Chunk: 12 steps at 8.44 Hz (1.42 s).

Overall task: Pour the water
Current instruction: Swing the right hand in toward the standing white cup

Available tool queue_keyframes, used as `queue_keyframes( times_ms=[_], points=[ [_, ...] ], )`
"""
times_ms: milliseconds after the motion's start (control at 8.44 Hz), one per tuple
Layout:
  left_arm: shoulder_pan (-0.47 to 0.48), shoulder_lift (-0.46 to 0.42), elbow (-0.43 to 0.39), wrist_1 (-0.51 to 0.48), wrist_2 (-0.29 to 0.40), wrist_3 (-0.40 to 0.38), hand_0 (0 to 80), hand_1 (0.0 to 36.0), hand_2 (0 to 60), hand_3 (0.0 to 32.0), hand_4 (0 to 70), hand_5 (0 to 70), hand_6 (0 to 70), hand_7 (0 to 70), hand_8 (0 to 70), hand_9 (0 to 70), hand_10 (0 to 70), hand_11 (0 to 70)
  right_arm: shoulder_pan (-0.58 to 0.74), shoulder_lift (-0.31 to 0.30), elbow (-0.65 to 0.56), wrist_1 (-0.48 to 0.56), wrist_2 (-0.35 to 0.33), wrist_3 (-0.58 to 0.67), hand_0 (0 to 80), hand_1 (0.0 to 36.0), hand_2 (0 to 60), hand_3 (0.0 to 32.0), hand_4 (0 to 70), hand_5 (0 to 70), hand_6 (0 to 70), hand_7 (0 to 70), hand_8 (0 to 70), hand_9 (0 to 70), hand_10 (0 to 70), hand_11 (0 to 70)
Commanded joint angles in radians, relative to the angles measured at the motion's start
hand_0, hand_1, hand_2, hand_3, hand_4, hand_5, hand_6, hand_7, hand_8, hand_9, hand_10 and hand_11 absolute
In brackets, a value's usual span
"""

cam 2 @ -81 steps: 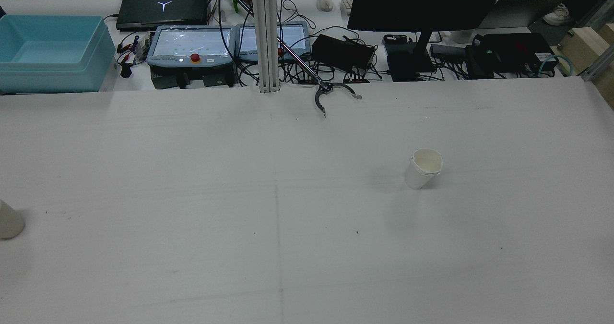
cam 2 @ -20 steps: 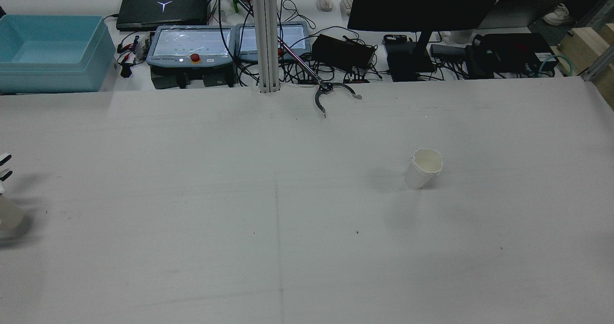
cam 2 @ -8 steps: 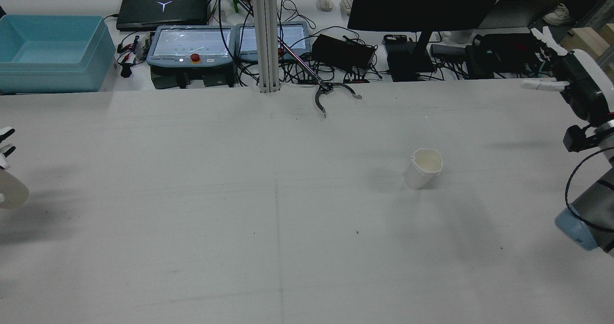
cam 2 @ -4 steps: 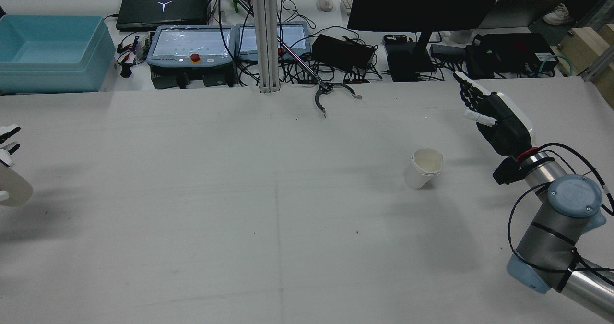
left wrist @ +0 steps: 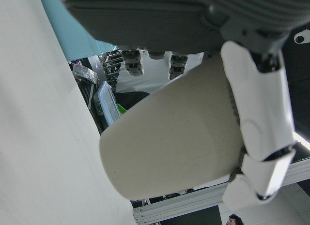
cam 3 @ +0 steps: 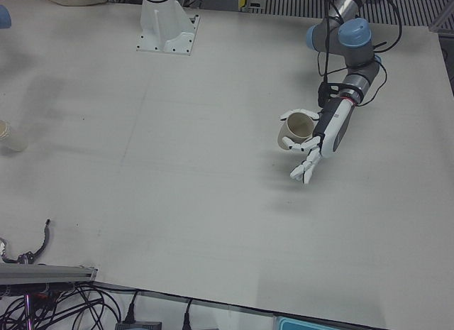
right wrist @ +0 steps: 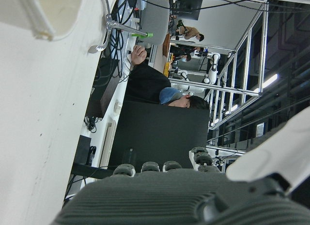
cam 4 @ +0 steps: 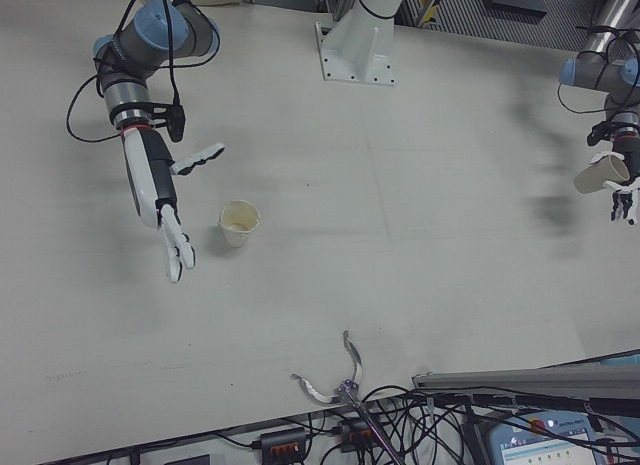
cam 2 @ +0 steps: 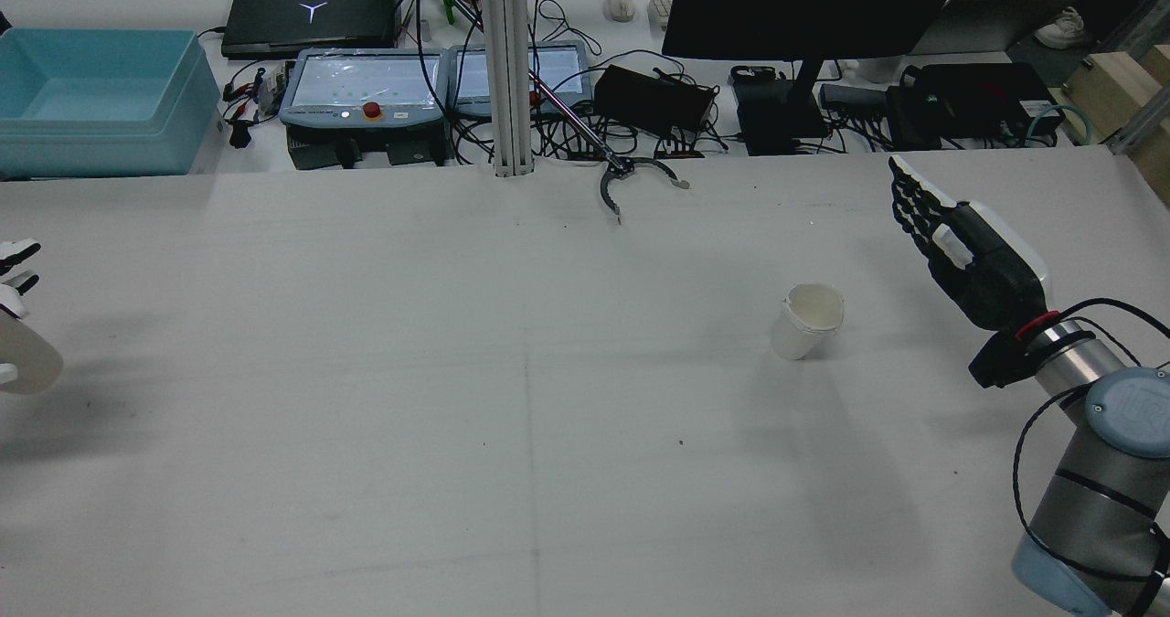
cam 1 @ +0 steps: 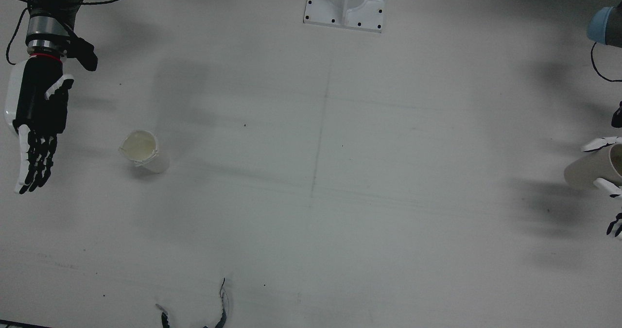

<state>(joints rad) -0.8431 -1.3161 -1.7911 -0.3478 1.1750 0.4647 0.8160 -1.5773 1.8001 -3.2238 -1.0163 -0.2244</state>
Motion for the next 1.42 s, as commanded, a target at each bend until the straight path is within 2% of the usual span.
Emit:
queue_keyframes(
  times_ms=[0, 118, 355, 592, 829, 948, 1066, 1303],
  points=[
    [0.004, -0.002, -0.001, 0.007, -0.001, 0.0, 46.5, 36.0, 60.0, 0.0, 43.9, 43.0, 5.0, 14.6, 0.1, 1.5, 5.8, 10.8, -0.061, 0.018, -0.063, 0.045, 0.065, 0.019, 41.8, 8.8, 9.6, 1.4, 0.0, 2.6, 0.0, 0.0, 0.0, 0.0, 0.0, 0.0],
    [-0.002, 0.0, -0.005, 0.006, -0.002, -0.003, 46.3, 36.0, 60.0, 0.0, 44.1, 42.8, 5.0, 14.7, 0.1, 1.5, 5.9, 10.9, -0.125, 0.02, -0.067, 0.042, 0.105, 0.013, 46.3, 13.6, 12.8, 1.0, 0.0, 1.2, 0.0, 0.0, 0.0, 0.0, 0.0, 0.0],
    [-0.014, 0.009, -0.014, 0.004, 0.0, -0.003, 46.1, 36.0, 60.0, 0.0, 44.1, 42.4, 5.0, 14.6, 0.0, 1.5, 6.0, 11.0, -0.204, 0.013, -0.068, 0.036, 0.185, 0.013, 47.3, 15.3, 12.6, 0.0, 0.0, 0.0, 0.0, 0.0, 0.0, 0.0, 0.0, 0.0],
    [-0.014, 0.011, -0.027, 0.004, 0.0, -0.003, 46.3, 36.0, 60.0, 0.0, 44.4, 42.5, 5.0, 14.7, 0.0, 1.5, 5.9, 11.0, -0.209, -0.01, -0.065, 0.036, 0.189, 0.014, 48.5, 16.4, 10.6, 0.0, 0.0, 0.0, 0.0, 0.0, 0.0, 0.0, 0.0, 0.0],
    [-0.013, 0.012, -0.024, 0.006, 0.0, -0.014, 46.0, 36.0, 60.0, 0.0, 44.4, 41.8, 4.9, 14.7, 0.0, 1.5, 6.0, 11.0, -0.21, -0.012, -0.071, 0.032, 0.206, 0.013, 52.4, 19.9, 7.1, 0.0, 0.0, 0.0, 0.0, 0.0, 0.0, 0.0, 0.0, 0.5],
    [-0.011, 0.012, -0.021, 0.006, -0.001, -0.014, 46.1, 36.0, 60.0, 0.0, 44.1, 41.6, 4.7, 14.5, 0.0, 1.5, 6.0, 11.1, -0.21, -0.007, -0.087, 0.03, 0.209, 0.01, 52.8, 20.1, 7.1, 0.0, 0.0, 0.0, 0.0, 0.0, 0.0, 0.0, 0.0, 0.5],
    [-0.011, 0.012, -0.013, 0.003, -0.002, -0.014, 45.8, 36.0, 60.0, 0.0, 43.7, 41.1, 4.5, 14.0, 0.0, 1.4, 6.1, 11.1, -0.215, -0.004, -0.093, 0.027, 0.26, 0.001, 53.1, 20.3, 6.7, 0.0, 0.0, 0.0, 0.0, 0.0, 0.2, 0.0, 0.0, 1.0],
    [-0.013, 0.014, -0.005, -0.023, -0.002, -0.014, 44.7, 36.0, 60.0, 0.0, 42.8, 40.0, 4.1, 13.2, 0.0, 1.2, 6.0, 11.0, -0.245, 0.0, -0.082, 0.013, 0.439, -0.068, 52.8, 19.6, 5.4, 0.0, 0.0, 0.0, 0.0, 0.0, 0.3, 0.0, 0.0, 1.2]
  ],
)
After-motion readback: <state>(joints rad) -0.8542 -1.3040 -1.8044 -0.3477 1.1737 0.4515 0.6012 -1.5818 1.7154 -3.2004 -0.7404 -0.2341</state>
